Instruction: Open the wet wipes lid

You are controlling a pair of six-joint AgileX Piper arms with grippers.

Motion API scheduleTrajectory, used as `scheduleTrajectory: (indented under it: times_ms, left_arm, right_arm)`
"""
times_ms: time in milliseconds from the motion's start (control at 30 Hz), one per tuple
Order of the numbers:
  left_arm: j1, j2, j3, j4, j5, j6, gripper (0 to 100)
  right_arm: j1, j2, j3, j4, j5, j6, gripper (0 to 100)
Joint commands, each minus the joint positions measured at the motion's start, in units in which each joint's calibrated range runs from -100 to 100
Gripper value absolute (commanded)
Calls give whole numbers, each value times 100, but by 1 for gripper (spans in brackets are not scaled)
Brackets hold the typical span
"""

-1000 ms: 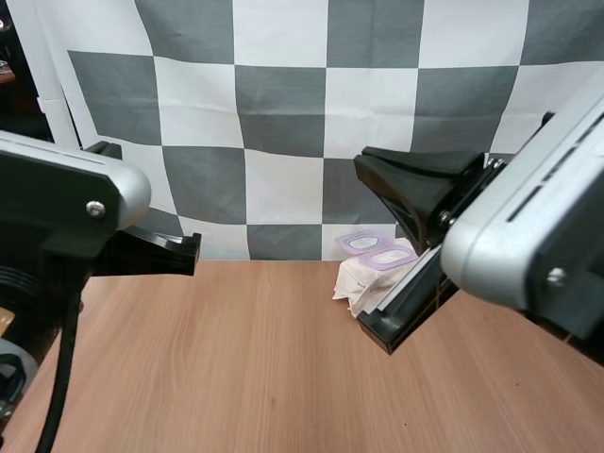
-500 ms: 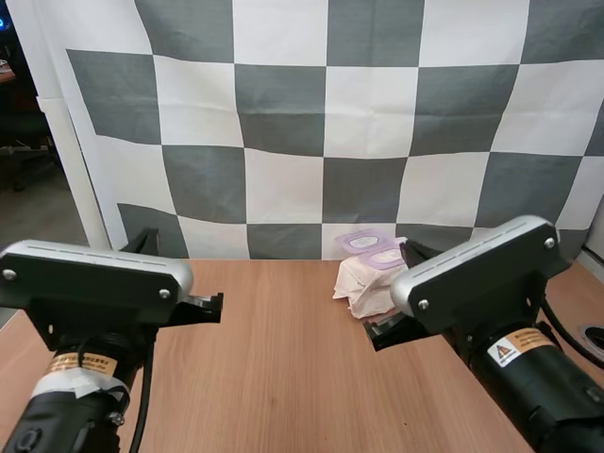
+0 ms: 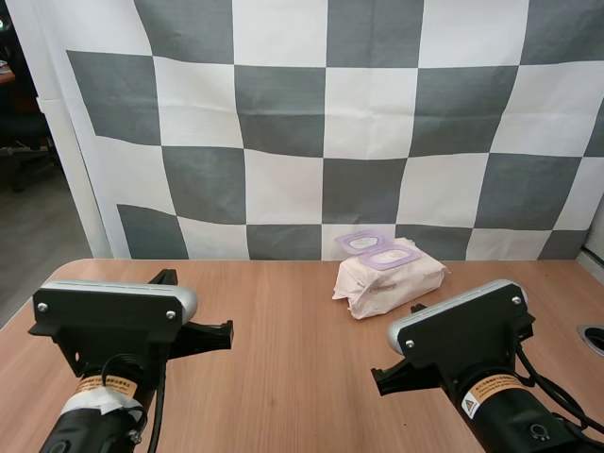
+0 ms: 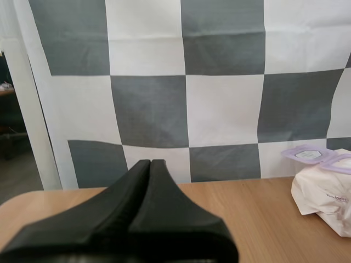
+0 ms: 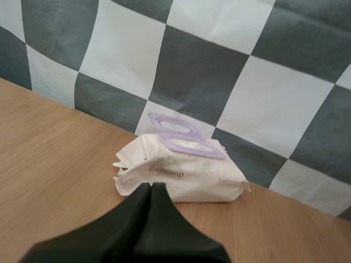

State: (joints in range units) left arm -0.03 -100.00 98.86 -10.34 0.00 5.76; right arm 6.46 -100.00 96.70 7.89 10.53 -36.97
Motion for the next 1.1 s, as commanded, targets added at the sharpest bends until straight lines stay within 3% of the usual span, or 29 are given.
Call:
scheduleTrajectory:
  times_ms: [0,67,400,800,1067]
  left_arm:
    - [-48,0,114,-4,1526,-781,0]
    - [-48,0,114,-5,1869,-835,0]
    - [-48,0,114,66,3130,-1339,0]
    - [-32,0,114,998,2995,-2238,0]
    - [7,0,114,1078,3175,-2404,0]
  right_arm:
    - [-170,0,330,-1969,1500,3069,0]
    - [-273,0,330,-1847,2121,3192,0]
    - [-397,0,330,-1847,2157,3344,0]
    - [-398,0,330,-1847,2157,3418,0]
    - [-443,0,330,-1834,2157,3434,0]
